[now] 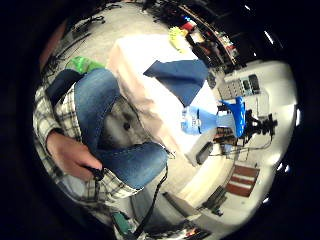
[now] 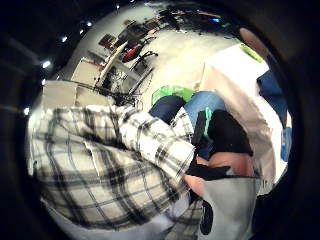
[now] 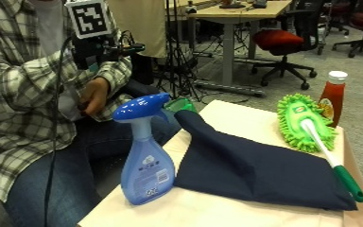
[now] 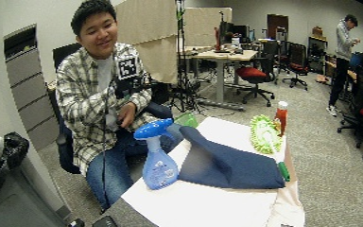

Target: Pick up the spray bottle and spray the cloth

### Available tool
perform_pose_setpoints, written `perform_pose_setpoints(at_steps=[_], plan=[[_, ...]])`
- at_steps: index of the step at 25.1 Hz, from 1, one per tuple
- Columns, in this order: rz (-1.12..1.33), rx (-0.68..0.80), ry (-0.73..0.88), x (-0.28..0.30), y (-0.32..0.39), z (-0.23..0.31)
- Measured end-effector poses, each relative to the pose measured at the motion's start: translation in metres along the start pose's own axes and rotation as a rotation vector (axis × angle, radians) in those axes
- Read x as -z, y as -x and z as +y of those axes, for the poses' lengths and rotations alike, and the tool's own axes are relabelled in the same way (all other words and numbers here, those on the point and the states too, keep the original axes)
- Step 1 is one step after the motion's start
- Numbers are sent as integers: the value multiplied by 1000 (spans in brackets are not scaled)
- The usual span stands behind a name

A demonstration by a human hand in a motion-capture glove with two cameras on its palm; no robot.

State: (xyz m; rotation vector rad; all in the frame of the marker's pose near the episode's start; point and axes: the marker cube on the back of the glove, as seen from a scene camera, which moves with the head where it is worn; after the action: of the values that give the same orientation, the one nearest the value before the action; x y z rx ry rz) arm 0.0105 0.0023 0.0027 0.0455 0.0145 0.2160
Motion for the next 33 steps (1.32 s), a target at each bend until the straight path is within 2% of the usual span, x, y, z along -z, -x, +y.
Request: perform_pose_setpoints(at_steps=[7,15,19,23,28,33], plan=[[-50,-220,-108,-7,-19,15],[-124,-546,-175,-23,-55,32],[-116,-650,-167,-30,-73,38],[-89,-693,-167,-35,-95,43],[-147,-879,-175,-42,-131,61],[-193,-999,-207,-53,-172,76]])
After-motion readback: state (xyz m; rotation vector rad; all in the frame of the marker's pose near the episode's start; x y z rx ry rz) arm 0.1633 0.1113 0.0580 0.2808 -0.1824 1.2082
